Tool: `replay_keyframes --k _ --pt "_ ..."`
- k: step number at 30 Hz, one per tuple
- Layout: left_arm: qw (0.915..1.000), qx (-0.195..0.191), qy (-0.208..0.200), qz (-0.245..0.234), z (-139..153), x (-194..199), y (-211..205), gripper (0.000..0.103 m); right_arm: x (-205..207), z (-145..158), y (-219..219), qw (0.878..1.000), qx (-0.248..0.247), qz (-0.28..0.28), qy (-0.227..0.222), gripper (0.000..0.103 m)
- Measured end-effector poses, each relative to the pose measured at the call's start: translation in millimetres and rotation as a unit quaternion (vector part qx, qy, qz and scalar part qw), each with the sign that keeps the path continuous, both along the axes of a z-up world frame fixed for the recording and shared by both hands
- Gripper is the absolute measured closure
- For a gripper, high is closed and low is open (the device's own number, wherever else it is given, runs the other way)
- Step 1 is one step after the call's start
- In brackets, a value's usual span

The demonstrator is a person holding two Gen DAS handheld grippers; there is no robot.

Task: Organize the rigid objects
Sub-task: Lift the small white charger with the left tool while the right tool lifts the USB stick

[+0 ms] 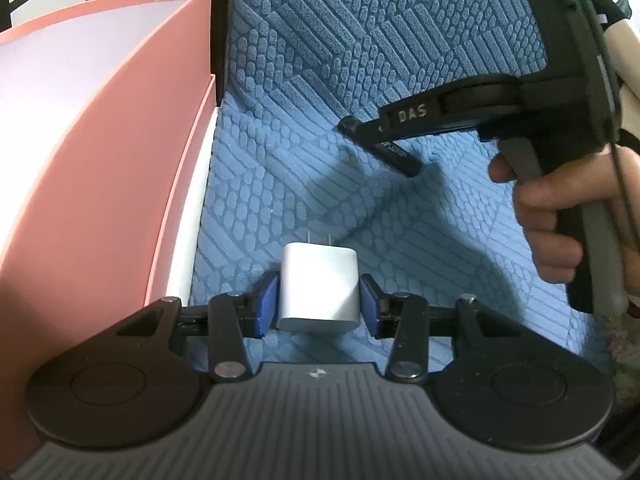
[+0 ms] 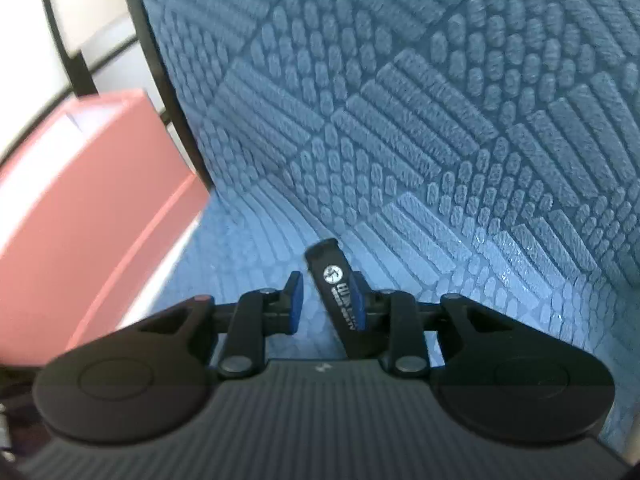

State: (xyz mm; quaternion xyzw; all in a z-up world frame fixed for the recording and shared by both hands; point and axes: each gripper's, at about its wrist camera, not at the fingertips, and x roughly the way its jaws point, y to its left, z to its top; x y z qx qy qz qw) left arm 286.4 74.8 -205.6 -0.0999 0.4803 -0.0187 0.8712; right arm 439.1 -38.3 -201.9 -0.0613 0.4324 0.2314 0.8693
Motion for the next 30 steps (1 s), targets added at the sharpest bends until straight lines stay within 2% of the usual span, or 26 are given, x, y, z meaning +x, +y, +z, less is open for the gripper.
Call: replay_keyframes --k 3,6,9,16,23,30 --pt "1.0000 -0.005 0.002 0.002 0 -2 1 0.053 1 -3 5 0.999 -0.041 0.005 0.000 0.072" --pt "0.9999 -0.010 0.003 0.004 0 -3 2 0.053 0 -3 6 0.999 -0.046 0.012 -0.003 0.073" --pt "0.9998 -0.017 0.006 0.008 0 -3 5 0.053 2 -3 8 0.999 -0.044 0.007 0.004 0.075" --pt "0.9997 -0.021 0.004 0.012 3 -9 5 0.053 0 8 -7 0.997 -0.021 -0.047 0.056 0.076" --pt "0.9996 -0.024 0.004 0.015 0 -11 6 0.053 -34 30 -29 0.992 0.000 -0.105 0.071 0.076" --pt "0.9998 -0.022 0.004 0.003 1 -8 7 0.053 -84 38 -45 0.982 0.032 -0.166 0.085 0.076"
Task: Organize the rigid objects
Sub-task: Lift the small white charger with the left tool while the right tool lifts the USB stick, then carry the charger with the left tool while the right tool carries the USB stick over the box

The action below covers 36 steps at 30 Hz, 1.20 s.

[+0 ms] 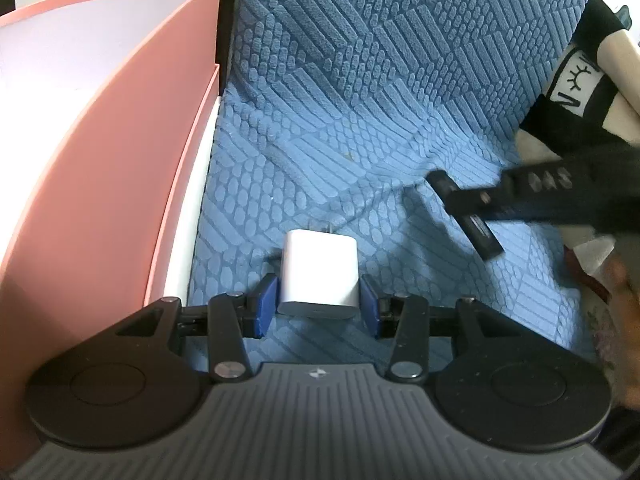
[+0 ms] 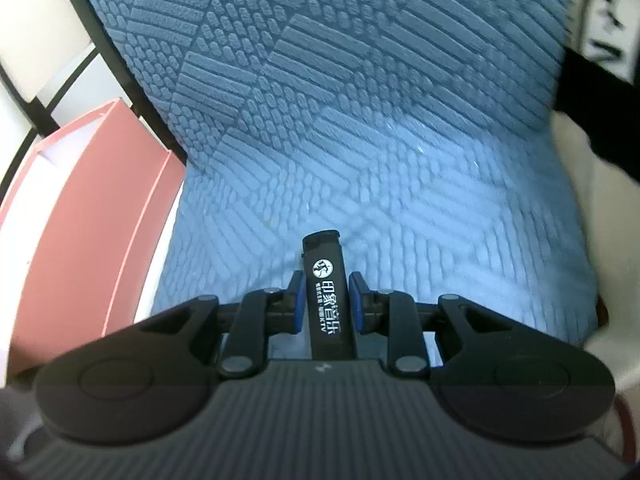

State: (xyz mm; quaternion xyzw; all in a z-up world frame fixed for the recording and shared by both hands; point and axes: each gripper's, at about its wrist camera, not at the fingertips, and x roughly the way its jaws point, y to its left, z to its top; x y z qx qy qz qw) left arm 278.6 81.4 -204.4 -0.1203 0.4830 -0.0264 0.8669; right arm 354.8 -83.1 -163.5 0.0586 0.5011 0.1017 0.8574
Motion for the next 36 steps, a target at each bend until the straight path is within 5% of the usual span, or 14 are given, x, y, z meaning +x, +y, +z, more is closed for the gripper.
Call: replay_keyframes --k 21,36 --pt "0.9998 -0.003 0.004 -0.018 13 -9 2 0.054 -103 -17 15 0.997 -0.014 -0.069 0.005 0.076" --pt "0.9994 -0.024 -0.017 -0.020 48 -33 7 0.055 -111 7 12 0.997 0.002 -0.074 -0.016 0.076"
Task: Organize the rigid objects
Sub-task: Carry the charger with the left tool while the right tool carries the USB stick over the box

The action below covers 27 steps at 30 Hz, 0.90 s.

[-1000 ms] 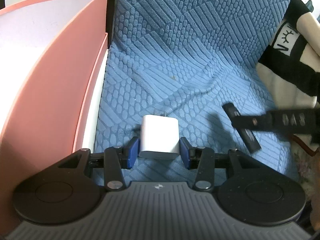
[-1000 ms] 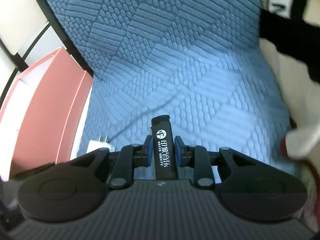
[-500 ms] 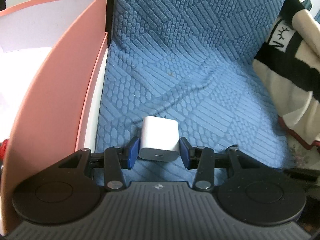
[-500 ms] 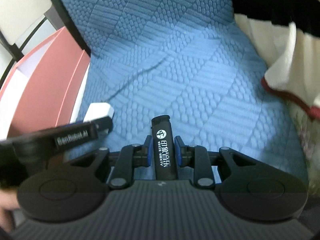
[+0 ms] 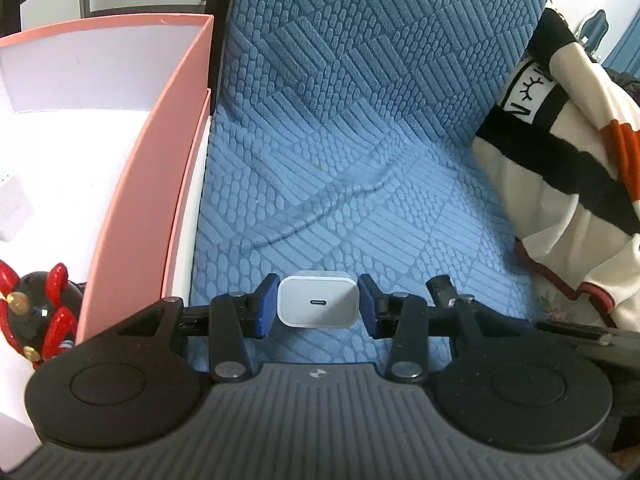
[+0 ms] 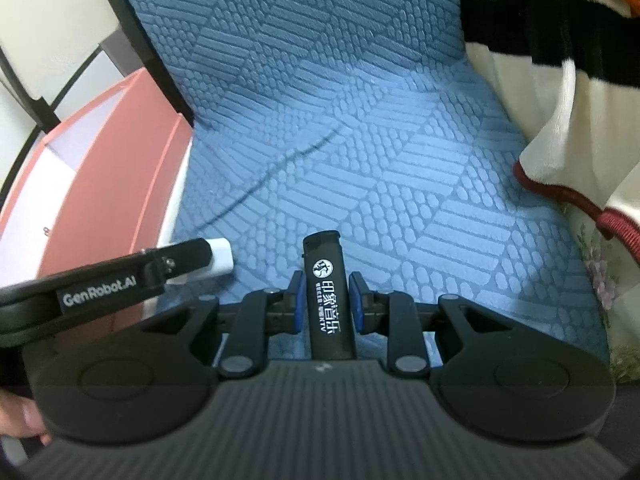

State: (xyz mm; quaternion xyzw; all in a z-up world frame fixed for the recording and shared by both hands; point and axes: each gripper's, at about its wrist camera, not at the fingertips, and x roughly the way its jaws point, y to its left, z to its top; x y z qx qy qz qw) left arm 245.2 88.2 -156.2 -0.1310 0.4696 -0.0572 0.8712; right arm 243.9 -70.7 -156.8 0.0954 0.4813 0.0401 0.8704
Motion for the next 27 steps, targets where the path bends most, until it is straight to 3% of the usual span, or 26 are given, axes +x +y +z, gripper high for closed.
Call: replay_keyframes --k 10,27 --pt "0.9999 -0.001 -0.015 -0.007 37 -3 11 0.055 0 38 5 0.999 0.009 0.003 -0.031 0.076" --pt "0.9961 -0.009 -0.084 0.025 160 10 90 0.055 15 145 70 0.990 0.018 0.055 -0.130 0.076"
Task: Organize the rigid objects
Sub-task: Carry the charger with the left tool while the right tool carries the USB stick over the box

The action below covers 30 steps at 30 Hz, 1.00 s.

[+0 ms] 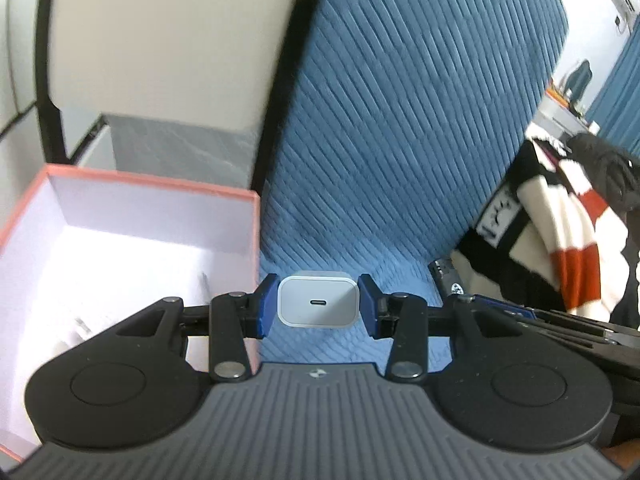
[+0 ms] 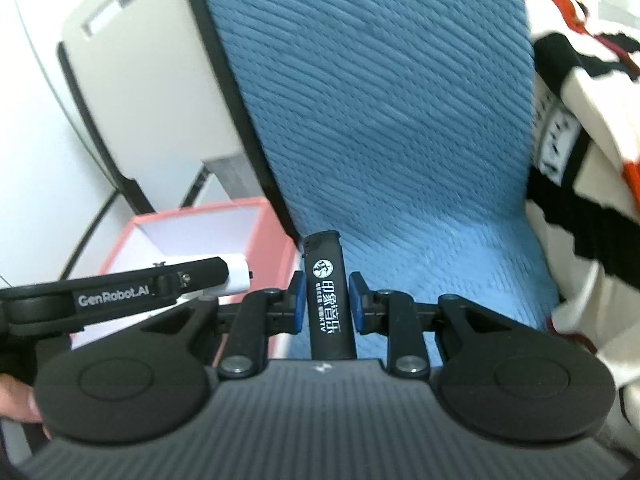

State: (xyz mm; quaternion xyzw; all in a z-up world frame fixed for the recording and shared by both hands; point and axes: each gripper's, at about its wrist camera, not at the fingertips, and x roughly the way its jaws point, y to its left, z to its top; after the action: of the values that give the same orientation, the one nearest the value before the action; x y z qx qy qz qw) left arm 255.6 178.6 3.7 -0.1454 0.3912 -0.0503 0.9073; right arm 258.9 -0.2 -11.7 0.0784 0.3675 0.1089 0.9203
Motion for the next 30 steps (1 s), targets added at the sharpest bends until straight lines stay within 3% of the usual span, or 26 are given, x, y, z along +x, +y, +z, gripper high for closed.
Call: replay_keyframes --k 7,14,21,30 --pt "0.9991 -0.001 -0.021 0.036 38 -6 48 0.055 7 30 36 0.999 0.009 0.033 -0.030 0.076" --pt "0.9974 0.002 -0.021 0.068 45 -19 93 0.055 9 40 76 0.997 0.012 0.067 -0.042 0.076" --pt "0.9959 -0.014 -0.003 0.089 23 -35 129 0.055 6 25 110 0.995 0.007 0.092 -0.032 0.076" --pt "0.9941 -0.018 0.045 0.097 -29 -44 155 0.055 8 -22 134 0.995 0.003 0.102 0.019 0.076"
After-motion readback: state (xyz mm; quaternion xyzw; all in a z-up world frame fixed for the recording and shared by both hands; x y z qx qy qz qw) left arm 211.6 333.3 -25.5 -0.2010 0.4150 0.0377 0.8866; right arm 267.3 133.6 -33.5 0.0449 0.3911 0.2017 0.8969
